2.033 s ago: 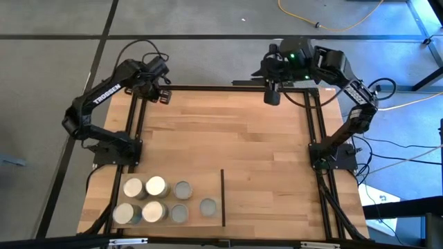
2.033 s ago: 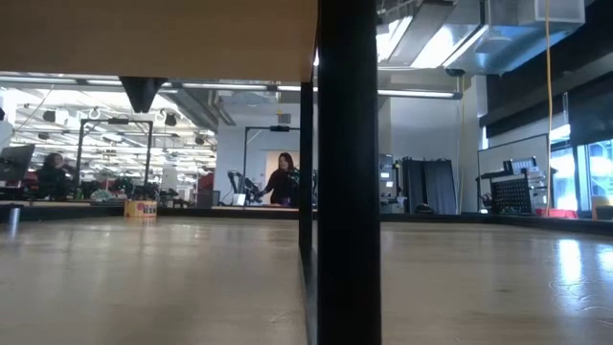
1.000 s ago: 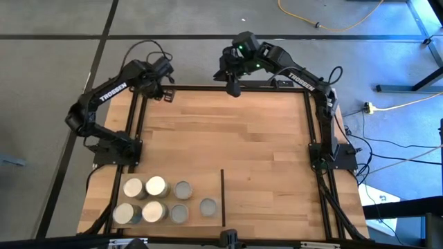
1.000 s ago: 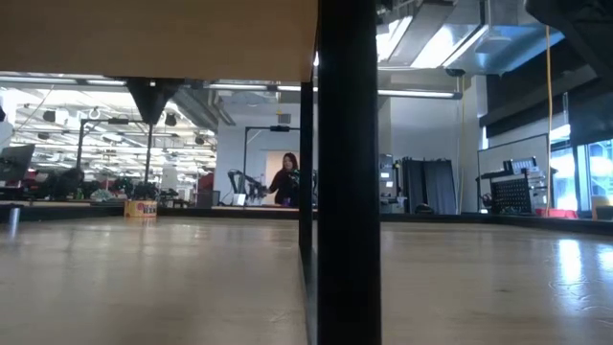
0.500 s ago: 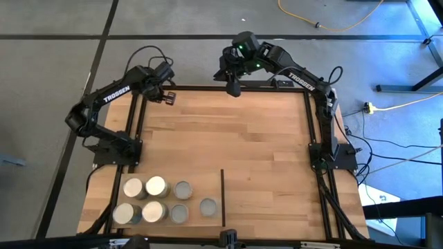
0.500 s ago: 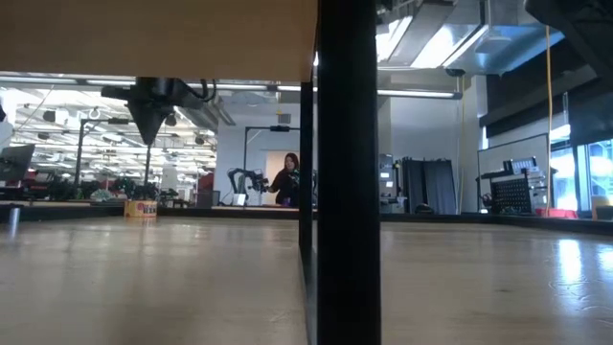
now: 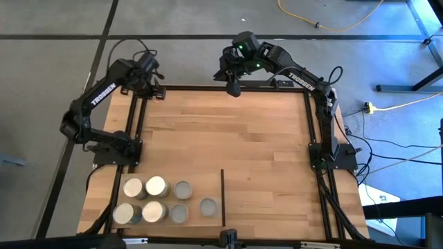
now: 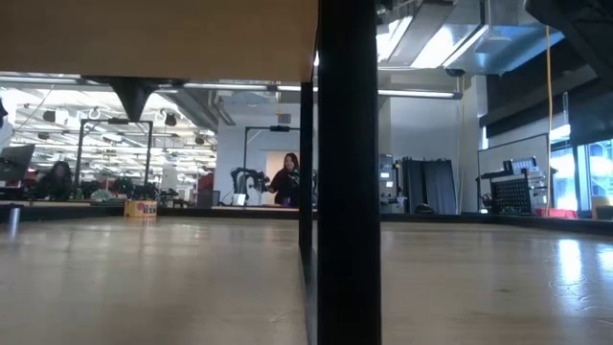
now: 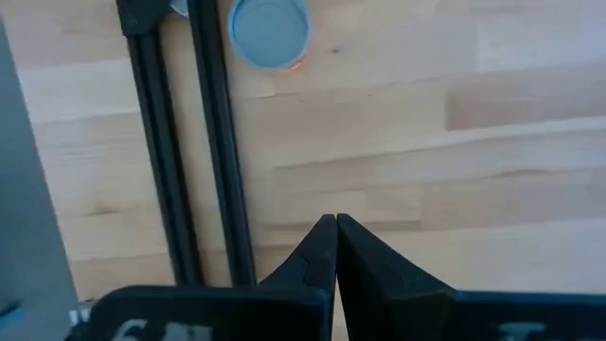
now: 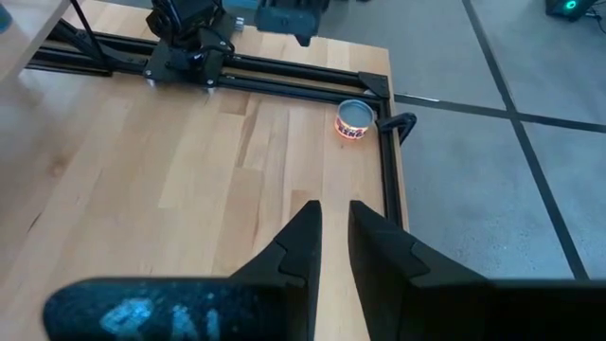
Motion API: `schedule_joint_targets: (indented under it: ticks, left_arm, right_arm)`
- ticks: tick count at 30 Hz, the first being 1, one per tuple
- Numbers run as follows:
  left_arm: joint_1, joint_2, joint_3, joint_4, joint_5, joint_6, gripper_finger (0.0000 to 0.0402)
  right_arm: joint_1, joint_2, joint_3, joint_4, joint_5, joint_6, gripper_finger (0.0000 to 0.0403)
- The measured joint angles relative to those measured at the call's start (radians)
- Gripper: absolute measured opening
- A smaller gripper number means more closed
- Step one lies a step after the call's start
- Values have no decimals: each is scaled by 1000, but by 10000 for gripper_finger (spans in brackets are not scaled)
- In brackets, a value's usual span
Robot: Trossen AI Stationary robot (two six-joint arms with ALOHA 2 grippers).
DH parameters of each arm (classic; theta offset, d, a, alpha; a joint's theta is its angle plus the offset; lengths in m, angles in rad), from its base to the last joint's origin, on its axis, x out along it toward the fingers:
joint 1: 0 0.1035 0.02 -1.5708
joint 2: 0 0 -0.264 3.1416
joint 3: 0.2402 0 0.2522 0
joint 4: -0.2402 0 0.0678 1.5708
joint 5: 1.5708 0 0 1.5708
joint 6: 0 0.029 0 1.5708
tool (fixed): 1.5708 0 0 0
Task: Pick and place cans onto a shelf
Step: Put the canned pineapple on the shelf
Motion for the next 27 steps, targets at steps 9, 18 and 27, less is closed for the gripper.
schedule_joint_targets:
  ticks: [9, 18, 27]
  left_arm:
    - [43, -14, 2, 37, 55, -35, 0]
    - [-78, -10, -111, 59, 40, -14, 0]
    - [-267, -20, -256, 154, -68, 11, 0]
  right_arm:
    - [0, 0, 0, 0, 0, -1, 59]
    - [-1, 0, 0, 0, 0, -3, 59]
    - [-19, 0, 0, 0, -7, -1, 59]
